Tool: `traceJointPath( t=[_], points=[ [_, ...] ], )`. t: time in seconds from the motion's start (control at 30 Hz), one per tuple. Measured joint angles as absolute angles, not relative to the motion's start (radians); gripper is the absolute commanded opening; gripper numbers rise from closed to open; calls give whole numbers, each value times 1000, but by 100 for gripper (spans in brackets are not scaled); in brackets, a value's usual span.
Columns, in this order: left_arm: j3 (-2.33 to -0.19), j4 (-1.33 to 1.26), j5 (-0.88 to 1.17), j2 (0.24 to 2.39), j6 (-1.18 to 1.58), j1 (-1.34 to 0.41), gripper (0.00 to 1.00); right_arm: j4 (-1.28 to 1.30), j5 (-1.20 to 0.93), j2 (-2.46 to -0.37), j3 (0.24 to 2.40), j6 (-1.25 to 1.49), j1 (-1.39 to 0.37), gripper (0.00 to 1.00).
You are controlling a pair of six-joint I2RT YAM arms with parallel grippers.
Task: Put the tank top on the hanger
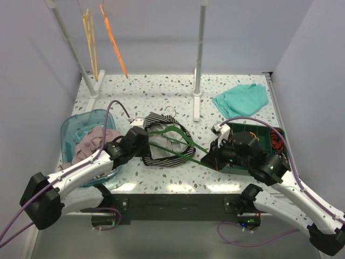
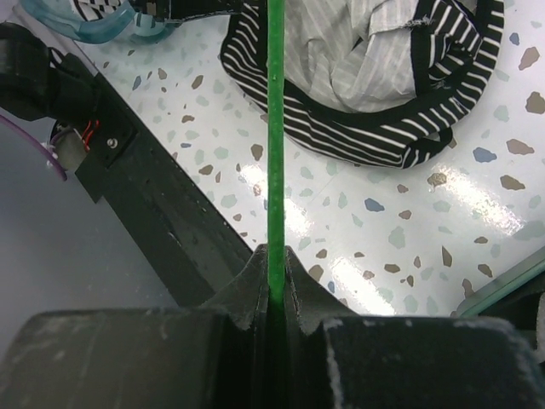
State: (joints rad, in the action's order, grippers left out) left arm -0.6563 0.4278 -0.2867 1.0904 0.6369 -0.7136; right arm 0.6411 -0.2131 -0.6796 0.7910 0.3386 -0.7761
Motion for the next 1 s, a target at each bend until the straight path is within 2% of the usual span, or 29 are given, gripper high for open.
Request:
traceJointPath(
  t=[0.23,0.67,0.87,0.97,1.0],
  points=[
    [-641,385,-355,1135,672,-730,44,656,-229,-680,823,343,-776,0],
    [-615,337,-454,1134,698,-736,34,670,-255,-694,842,359,-776,0],
    [-607,316,-483,1134,698,-736,26,689,-256,-693,876,359,-776,0],
    [-607,304,-488,1134,697,-736,20,695,-256,-693,888,360,-776,0],
    [-607,302,-488,1134,698,-736,14,695,-256,-693,889,360,-776,0]
  ],
)
